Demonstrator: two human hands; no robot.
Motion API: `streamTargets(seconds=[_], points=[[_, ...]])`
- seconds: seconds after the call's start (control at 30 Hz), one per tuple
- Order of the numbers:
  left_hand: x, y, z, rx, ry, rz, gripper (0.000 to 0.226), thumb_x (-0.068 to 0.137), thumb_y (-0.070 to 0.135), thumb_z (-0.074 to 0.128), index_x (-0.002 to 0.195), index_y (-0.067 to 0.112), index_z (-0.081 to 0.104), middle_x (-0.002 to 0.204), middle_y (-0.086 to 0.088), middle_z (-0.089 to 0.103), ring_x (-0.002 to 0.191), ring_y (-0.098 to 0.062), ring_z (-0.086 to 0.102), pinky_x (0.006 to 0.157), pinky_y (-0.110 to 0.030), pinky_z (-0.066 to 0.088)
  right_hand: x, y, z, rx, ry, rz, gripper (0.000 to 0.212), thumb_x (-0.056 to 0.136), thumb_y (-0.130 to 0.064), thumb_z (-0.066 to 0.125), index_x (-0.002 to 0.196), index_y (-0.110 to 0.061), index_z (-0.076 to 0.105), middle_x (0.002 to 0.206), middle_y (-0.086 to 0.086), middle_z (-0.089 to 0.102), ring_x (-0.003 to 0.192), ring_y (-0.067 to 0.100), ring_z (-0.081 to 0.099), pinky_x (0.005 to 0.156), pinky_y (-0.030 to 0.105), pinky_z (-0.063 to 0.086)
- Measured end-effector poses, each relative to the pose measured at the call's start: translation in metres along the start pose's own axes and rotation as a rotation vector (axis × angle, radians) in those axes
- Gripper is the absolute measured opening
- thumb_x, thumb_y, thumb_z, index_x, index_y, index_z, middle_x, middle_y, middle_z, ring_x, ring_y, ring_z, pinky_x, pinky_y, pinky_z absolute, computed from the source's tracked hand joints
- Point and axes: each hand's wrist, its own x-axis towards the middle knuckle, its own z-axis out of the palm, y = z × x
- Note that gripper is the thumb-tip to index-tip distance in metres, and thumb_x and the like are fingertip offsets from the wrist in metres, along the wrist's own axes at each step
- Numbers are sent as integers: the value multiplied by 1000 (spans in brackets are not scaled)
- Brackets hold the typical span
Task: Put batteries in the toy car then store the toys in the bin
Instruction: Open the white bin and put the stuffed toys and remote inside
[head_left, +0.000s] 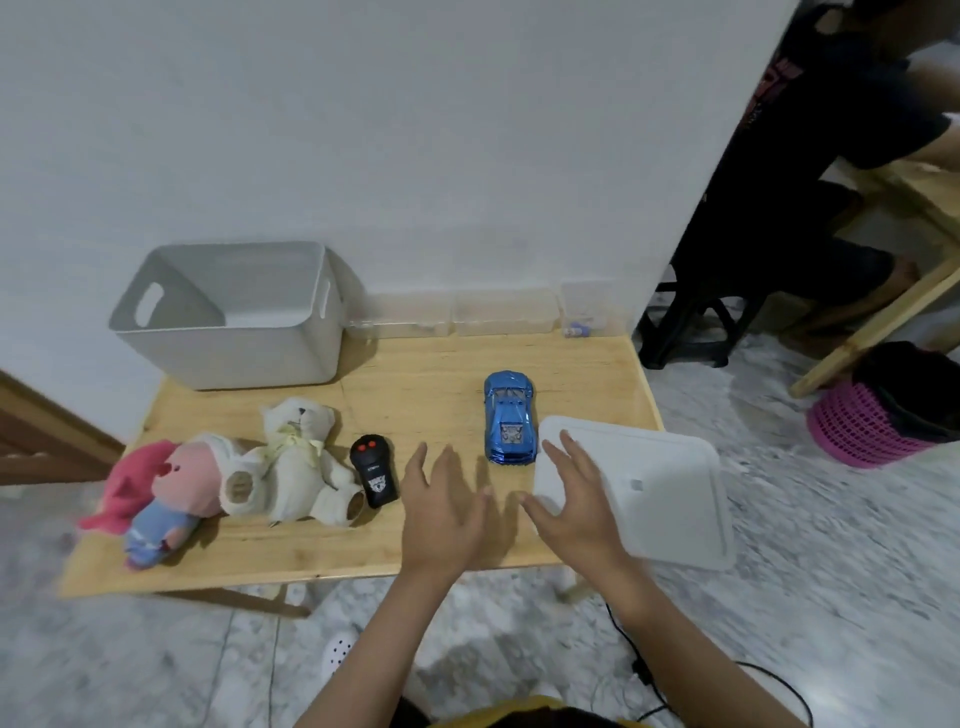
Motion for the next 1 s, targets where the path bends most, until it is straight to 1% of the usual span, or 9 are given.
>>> streamTargets(seconds=[0.07, 0.13, 0.2, 0.27, 0.33, 0.47, 0.63, 0.77, 1.0], points=[[16, -16, -38, 12, 84, 16, 62, 85, 37, 64, 138, 11, 44, 150, -13, 25, 140, -26, 22, 109, -41, 34, 11, -35, 28, 28, -27, -42, 64, 84, -30, 69, 140, -19, 40, 152, -3, 28, 138, 6, 24, 93, -6, 20], [32, -34, -80, 21, 164, -2, 57, 85, 34, 65, 134, 11, 48, 148, -14, 30, 138, -27, 26, 110, -41, 31, 20, -68, 57, 67, -77, -43, 59, 85, -30, 68, 138, -20, 44, 147, -6, 33, 131, -1, 26, 77, -13, 22], [49, -54, -122, 32, 260, -24, 53, 82, 35, 64, 127, 9, 55, 144, -17, 36, 134, -30, 33, 107, -37, 28, 30, -98, 87, 112, -121, -55, 58, 84, -32, 68, 136, -23, 46, 144, -9, 36, 133, 3, 31, 87, -6, 31], [64, -78, -162, 51, 325, -67, 55, 77, 38, 60, 123, 8, 59, 140, -17, 41, 130, -33, 38, 106, -39, 30, 42, -122, 114, 128, -157, -46, 57, 84, -33, 68, 136, -25, 46, 143, -9, 40, 128, 8, 42, 101, 19, 41], [78, -104, -196, 90, 310, -118, 54, 77, 39, 60, 123, 11, 59, 139, -13, 42, 128, -31, 38, 107, -45, 31, 54, -144, 138, 114, -206, -17, 57, 86, -34, 65, 138, -25, 44, 140, -8, 43, 122, 9, 48, 100, 25, 42], [107, -164, -253, 139, 51, -214, 53, 80, 28, 68, 130, 18, 53, 144, -5, 38, 128, -32, 42, 107, -46, 35, 86, -172, 180, 130, -261, 84, 61, 84, -35, 67, 139, -26, 41, 142, -3, 42, 123, 18, 49, 99, 37, 46], [124, -202, -286, 170, -458, -238, 86, 67, 29, 83, 142, 24, 38, 151, 0, 31, 135, -21, 34, 111, -38, 31, 119, -184, 210, 70, -352, 140, 66, 80, -35, 70, 139, -23, 42, 146, 2, 41, 130, 23, 45, 108, 40, 37], [131, -207, -280, 203, -599, -119, 88, 67, 15, 80, 143, 27, 37, 153, 3, 30, 137, -14, 31, 105, -23, 28, 129, -185, 218, -33, -429, 100, 67, 81, -32, 71, 139, -16, 44, 144, 3, 45, 131, 20, 43, 104, 26, 31], [145, -212, -268, 352, -790, -12, 100, 61, 22, 84, 144, 38, 32, 154, 9, 25, 138, -17, 31, 110, -30, 29, 133, -188, 220, -112, -487, 52, 67, 78, -28, 75, 136, -13, 45, 136, 5, 52, 122, 22, 50, 102, 32, 41]])
